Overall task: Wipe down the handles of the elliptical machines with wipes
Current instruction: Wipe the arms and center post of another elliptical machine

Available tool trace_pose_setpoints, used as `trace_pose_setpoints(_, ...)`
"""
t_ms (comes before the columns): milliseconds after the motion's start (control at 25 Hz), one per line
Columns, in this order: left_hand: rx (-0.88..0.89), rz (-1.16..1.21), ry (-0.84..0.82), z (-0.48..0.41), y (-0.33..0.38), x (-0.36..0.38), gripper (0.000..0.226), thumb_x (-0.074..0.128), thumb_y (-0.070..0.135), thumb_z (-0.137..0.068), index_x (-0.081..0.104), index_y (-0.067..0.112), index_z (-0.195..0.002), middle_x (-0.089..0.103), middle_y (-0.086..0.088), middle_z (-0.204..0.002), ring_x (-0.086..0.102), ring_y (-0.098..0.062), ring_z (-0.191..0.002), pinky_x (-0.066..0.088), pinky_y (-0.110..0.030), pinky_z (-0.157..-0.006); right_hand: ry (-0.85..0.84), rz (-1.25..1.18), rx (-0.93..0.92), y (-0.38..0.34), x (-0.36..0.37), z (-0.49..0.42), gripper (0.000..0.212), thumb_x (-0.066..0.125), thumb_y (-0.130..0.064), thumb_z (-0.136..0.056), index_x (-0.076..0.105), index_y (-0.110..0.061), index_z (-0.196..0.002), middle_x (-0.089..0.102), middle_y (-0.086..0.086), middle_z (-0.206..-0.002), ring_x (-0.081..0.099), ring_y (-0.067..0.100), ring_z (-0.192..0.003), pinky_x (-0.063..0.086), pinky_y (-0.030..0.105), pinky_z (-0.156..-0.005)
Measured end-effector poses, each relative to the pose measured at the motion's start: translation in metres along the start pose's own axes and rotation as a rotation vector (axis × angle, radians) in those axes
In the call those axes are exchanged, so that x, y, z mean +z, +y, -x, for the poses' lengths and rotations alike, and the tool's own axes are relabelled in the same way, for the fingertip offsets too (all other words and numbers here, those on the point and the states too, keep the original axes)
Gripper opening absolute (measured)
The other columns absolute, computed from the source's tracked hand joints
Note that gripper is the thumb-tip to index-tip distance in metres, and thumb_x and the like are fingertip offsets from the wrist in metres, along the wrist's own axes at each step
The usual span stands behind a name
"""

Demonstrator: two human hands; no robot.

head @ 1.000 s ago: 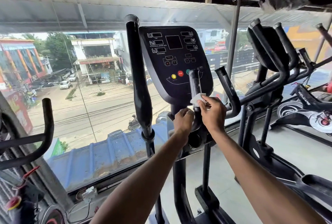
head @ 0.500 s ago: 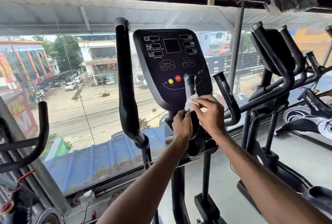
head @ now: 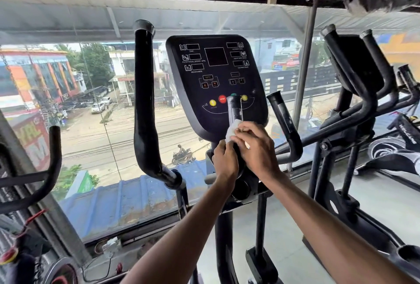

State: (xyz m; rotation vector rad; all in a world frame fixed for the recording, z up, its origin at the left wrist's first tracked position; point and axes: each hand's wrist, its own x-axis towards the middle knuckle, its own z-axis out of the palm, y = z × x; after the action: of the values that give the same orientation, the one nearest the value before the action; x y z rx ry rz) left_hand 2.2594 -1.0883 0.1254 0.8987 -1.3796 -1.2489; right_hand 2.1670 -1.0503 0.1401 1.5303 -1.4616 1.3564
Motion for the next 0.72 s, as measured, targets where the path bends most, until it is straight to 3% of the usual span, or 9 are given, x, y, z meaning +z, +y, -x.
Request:
trace_pose_setpoints(160,-0.007,0.015,-0.03,-0.004,-0.002,-0.003,0.021,0.047,0.037,-0.082,0.062,0.027,-0.073,0.063,0.006,-0.075,0.055,-0.021,-0.079,0.051,-0.05,-0.081,0.045,-0.033,0.086,-0.001,-0.002,-0.012,0.009,0.076,-0.013,-0.091,0.077,-0.005,-0.094,0.07,0.005,-0.109,0.07,0.024,-0.094,0.057,0.035,-0.081)
trace_pose_setpoints(280,-0.025,0.042,-0.064,-0.006,-0.002,-0.006,0.021,0.05,0.036,-0.081,0.067,0.024,-0.078,0.066,0.002,-0.08,0.057,-0.021,-0.081,0.051,-0.05,-0.082,0.0,-0.013,0.012,-0.002,0.0,-0.017,0.009,0.078,-0.015,-0.09,0.075,-0.006,-0.089,0.07,0.005,-0.107,0.068,0.025,-0.092,0.057,0.036,-0.079)
trace_pose_setpoints(400,-0.023,0.018,-0.086,-0.005,0.001,-0.01,0.031,0.048,0.031,-0.082,0.072,0.015,-0.094,0.067,0.0,-0.088,0.057,-0.02,-0.087,0.047,-0.038,-0.082,0.035,-0.042,0.105,0.0,-0.002,-0.025,0.011,0.077,-0.017,-0.091,0.072,-0.007,-0.088,0.069,0.003,-0.104,0.068,0.023,-0.089,0.057,0.038,-0.075)
trace_pose_setpoints(560,-0.051,0.018,-0.144,-0.01,0.005,-0.013,0.033,0.047,0.031,-0.084,0.073,0.016,-0.099,0.068,0.001,-0.09,0.06,-0.02,-0.089,0.051,-0.042,-0.086,0.024,-0.054,0.111,0.0,-0.002,-0.026,0.014,0.078,-0.019,-0.09,0.072,-0.007,-0.087,0.069,0.003,-0.104,0.067,0.021,-0.09,0.056,0.037,-0.076)
trace_pose_setpoints(720,-0.031,0.007,-0.135,-0.009,0.006,-0.013,0.027,0.048,0.025,-0.089,0.073,0.017,-0.096,0.069,0.003,-0.088,0.059,-0.019,-0.086,0.047,-0.039,-0.08,0.012,-0.072,0.109,0.003,0.002,-0.026,0.015,0.078,-0.021,-0.088,0.073,-0.006,-0.087,0.069,0.005,-0.102,0.069,0.023,-0.09,0.057,0.037,-0.08)
